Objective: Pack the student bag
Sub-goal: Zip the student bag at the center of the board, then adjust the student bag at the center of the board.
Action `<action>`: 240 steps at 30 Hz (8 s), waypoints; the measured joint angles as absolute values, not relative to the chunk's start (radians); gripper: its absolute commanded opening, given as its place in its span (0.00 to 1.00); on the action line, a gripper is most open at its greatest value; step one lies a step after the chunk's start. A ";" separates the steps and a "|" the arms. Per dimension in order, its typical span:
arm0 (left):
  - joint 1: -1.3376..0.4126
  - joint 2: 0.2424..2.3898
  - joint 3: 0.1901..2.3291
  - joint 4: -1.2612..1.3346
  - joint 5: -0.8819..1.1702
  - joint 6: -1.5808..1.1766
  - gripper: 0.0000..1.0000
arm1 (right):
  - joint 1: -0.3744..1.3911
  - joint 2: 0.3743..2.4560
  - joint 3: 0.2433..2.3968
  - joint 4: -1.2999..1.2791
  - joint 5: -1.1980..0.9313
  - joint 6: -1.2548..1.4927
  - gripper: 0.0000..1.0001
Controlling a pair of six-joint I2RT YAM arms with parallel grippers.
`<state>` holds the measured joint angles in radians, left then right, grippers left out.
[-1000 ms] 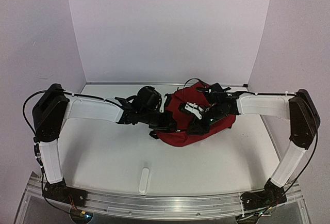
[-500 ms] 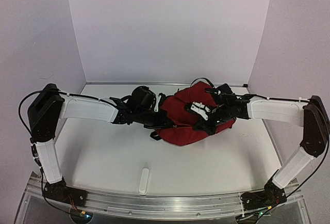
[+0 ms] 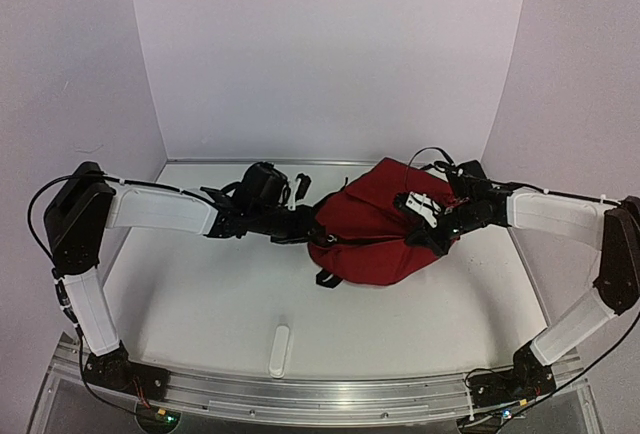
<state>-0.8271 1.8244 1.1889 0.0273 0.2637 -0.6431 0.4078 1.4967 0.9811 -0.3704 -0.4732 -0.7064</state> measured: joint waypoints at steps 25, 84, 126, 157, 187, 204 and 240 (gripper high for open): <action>-0.874 1.922 1.231 0.190 0.451 -0.725 0.00 | 0.678 1.613 1.118 -0.369 -0.448 -0.500 0.59; -0.806 1.934 1.176 0.273 0.496 -0.754 0.00 | 0.742 1.715 1.184 -0.309 -0.300 -0.379 0.55; -0.707 2.112 1.346 0.218 0.619 -0.744 0.00 | 0.772 1.525 1.016 -0.426 -0.292 -0.442 0.63; -0.719 2.084 1.271 0.293 0.607 -0.783 0.00 | 0.854 1.818 1.221 -0.294 -0.095 -0.265 0.00; -0.669 2.412 1.752 0.100 0.662 -0.732 0.00 | 0.828 1.661 1.081 -0.353 -0.357 -0.358 0.00; -0.439 2.025 1.337 0.054 0.476 -0.722 0.80 | 0.842 2.128 1.732 -0.419 -0.365 -0.178 0.11; -0.713 2.019 1.180 0.165 0.434 -0.853 0.05 | 0.130 1.925 1.426 -0.473 -0.605 -0.132 0.77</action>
